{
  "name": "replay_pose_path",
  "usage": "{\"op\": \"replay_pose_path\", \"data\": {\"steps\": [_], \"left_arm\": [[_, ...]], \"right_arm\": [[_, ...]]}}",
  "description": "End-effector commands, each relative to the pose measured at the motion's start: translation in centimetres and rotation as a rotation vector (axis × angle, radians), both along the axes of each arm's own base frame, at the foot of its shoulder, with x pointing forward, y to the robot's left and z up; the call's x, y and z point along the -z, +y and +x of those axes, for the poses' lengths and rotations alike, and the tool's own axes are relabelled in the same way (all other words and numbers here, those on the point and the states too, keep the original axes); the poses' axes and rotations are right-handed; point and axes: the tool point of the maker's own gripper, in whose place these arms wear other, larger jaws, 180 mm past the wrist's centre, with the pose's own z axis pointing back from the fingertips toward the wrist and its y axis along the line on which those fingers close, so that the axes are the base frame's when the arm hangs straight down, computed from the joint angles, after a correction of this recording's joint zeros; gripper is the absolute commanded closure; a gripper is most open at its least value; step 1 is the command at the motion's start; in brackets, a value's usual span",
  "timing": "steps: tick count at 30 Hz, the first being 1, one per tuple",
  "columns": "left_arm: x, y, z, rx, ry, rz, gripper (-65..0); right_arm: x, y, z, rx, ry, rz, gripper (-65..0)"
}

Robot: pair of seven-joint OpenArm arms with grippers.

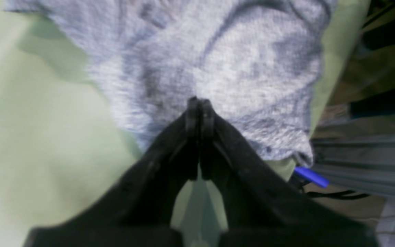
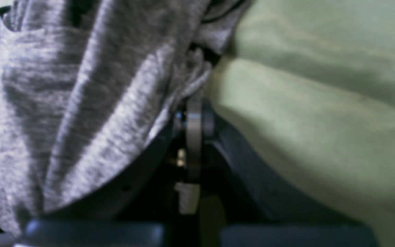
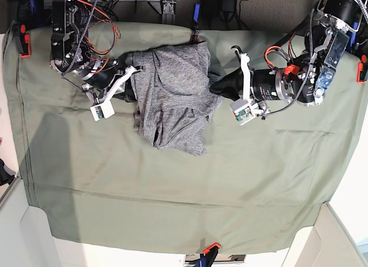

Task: Fold the T-shirt properly
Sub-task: 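Push the bundle's sides inward with both grippers to square it, then release the bundle and pull both grippers away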

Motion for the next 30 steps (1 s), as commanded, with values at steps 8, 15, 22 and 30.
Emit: {"op": "replay_pose_path", "data": {"steps": [8,15,22,30], "left_arm": [[0.4,-1.6,1.0,-0.035,-0.052,-0.050,0.0],[2.8,0.5,5.0,-0.126,-0.032,-0.013,0.0],[2.5,1.0,9.3,-0.193,-0.046,-0.040,0.0],[-1.2,1.3,14.0,-0.195,-0.149,-0.020,0.0]], "right_arm": [[-1.6,0.9,1.1,0.004,-0.054,0.041,0.0],[-1.5,0.9,1.1,0.002,-0.050,0.039,0.0],[-1.6,0.9,1.1,0.003,-0.052,0.041,0.0],[-1.6,0.9,1.1,0.003,-0.052,0.041,0.0]]}}
